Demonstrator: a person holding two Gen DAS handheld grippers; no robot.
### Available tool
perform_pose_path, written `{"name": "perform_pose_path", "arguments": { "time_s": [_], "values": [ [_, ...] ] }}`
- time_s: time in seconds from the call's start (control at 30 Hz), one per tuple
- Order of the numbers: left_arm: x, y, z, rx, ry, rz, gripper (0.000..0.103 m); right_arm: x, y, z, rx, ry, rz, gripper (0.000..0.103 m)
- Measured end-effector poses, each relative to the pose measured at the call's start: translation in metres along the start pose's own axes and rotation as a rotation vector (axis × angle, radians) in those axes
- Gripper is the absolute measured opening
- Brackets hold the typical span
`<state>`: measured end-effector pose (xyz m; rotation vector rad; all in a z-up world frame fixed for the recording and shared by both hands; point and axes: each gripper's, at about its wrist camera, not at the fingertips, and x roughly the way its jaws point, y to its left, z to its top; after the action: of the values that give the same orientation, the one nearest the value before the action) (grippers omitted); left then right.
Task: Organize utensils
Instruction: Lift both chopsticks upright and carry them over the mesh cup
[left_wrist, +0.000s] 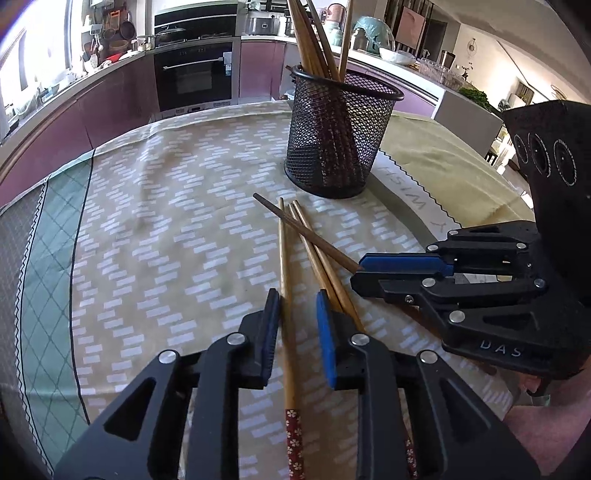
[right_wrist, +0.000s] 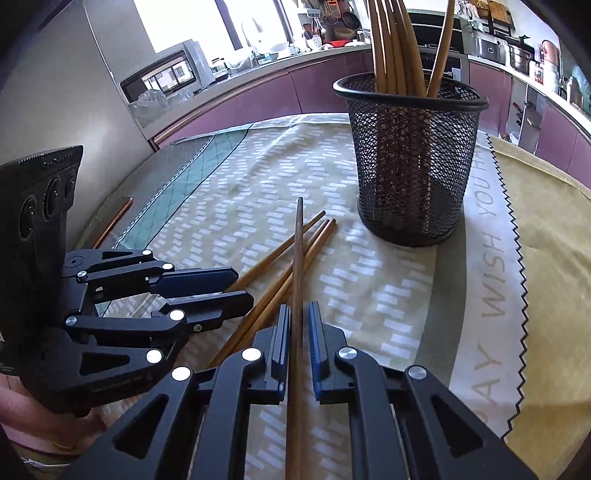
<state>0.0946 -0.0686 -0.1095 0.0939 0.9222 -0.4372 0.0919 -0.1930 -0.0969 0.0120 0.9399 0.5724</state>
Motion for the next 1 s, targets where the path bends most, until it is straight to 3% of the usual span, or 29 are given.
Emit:
{"name": "perform_pose_path", "arguments": {
  "time_s": [0.07,0.17,0.6,1.0],
  "values": [
    [0.001,-0.001,0.001,0.001,-0.001,0.008,0.019,0.001,0.001,0.002,-0.006,0.001,-0.004,0.009],
    [0.002,-0.002,0.002,-0.002,0.000,0.013,0.008,0.002,0.000,0.003,-0.006,-0.002,-0.003,0.006],
    [-0.018,-0.004,0.007,-0.011,-0.050,-0.018,0.008,-0.027,-0.004,0.006,0.003,-0.095,0.025,0.006],
    [-0.052,0.001,0.023,-0.039,-0.138,-0.119,0.008,-0.067,-0.015,0.016,0.014,-0.202,0.029,0.006]
  ]
}}
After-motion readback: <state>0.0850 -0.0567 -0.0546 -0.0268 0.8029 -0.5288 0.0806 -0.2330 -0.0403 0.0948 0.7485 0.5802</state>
